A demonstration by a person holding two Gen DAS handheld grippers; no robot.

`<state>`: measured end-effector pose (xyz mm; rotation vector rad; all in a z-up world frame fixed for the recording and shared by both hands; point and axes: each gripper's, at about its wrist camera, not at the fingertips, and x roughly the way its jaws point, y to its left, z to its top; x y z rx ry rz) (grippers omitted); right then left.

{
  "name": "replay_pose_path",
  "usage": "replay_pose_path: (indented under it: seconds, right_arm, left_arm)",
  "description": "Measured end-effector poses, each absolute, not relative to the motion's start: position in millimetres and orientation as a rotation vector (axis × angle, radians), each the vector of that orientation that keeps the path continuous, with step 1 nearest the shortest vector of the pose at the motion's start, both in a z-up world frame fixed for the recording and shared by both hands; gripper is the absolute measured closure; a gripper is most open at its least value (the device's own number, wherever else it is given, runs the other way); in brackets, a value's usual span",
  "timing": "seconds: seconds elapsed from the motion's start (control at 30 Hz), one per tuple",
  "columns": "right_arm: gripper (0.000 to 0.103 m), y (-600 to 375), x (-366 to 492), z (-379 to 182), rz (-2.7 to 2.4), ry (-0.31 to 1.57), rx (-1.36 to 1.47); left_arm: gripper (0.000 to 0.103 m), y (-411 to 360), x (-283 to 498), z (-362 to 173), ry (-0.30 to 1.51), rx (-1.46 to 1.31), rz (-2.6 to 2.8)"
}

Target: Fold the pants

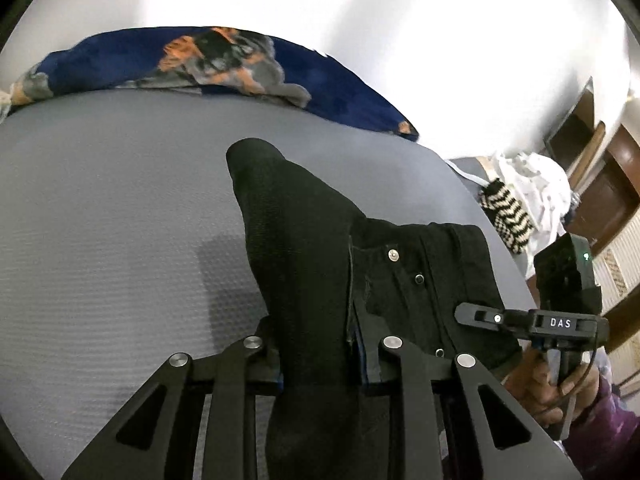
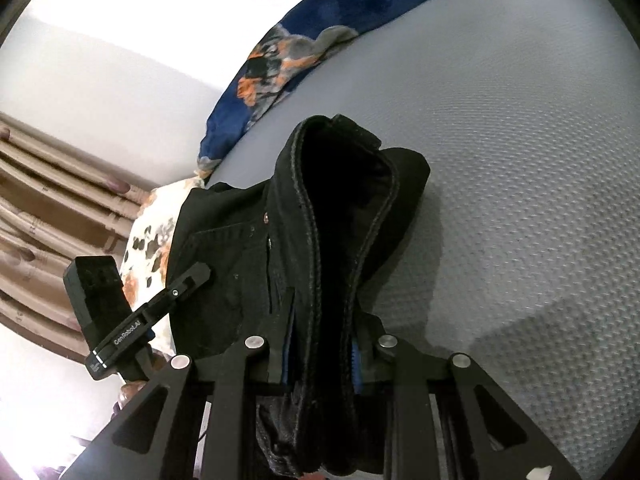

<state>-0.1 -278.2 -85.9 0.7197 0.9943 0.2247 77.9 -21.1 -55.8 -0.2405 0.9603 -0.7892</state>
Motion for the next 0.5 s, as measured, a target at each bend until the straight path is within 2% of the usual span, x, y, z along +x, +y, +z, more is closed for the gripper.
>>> replay_pose_path:
  seconds: [0.5]
  right_arm:
    - [0.083,-211,44,-71,0.308,0.989,0.667]
  left_arm:
    - [0.078,39,98,-29,0.872,-0.194,-0.664]
